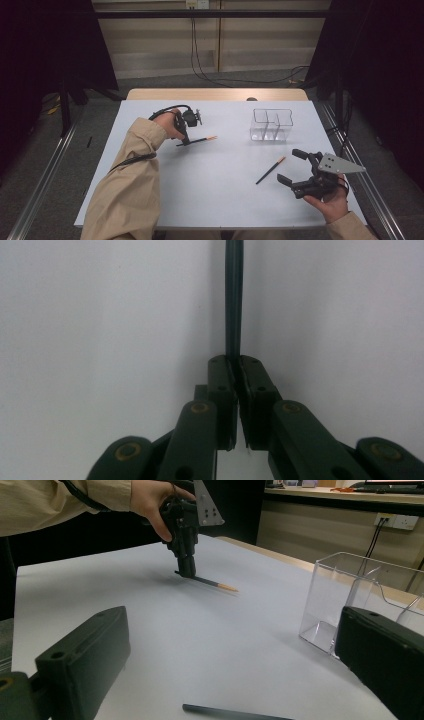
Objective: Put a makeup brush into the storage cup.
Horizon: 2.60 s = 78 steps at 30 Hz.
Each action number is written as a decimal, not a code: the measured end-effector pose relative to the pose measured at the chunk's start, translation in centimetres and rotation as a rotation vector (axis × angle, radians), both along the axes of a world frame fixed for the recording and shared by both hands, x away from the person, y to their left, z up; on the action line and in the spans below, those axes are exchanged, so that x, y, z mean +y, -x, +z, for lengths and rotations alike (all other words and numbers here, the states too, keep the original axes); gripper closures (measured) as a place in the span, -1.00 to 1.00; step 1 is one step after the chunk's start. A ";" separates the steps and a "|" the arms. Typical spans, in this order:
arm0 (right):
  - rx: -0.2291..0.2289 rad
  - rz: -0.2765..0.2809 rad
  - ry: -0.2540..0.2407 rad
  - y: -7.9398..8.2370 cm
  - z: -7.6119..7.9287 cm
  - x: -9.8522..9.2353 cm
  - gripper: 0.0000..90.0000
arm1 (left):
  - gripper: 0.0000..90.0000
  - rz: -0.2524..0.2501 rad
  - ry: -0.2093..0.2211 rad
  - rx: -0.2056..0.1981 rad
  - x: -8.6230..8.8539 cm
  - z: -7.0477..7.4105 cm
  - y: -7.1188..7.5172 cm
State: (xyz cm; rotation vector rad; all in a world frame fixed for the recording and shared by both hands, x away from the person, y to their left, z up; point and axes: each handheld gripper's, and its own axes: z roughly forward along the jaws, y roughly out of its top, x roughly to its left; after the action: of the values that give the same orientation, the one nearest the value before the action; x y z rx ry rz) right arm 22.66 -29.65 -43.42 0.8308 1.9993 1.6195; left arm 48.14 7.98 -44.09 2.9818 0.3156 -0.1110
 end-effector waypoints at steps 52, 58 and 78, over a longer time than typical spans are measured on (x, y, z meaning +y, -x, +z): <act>0.003 -0.001 0.004 0.0 0.0 0.0 -0.99 | 0.89 0.257 0.549 -0.077 2.9 0.6 1.9; 0.003 0.001 0.002 0.0 0.0 0.0 -0.99 | 0.89 0.309 0.644 -0.109 3.2 0.6 2.4; 0.000 0.012 -0.012 -0.1 -0.1 0.2 -0.99 | 0.89 0.385 0.850 -0.197 3.9 0.5 4.0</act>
State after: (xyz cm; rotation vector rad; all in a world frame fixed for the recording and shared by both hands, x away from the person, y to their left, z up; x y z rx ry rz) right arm 22.76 -29.45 -43.50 0.8250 2.0005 1.6403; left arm 44.15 11.90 -43.64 2.0349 0.6205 0.0767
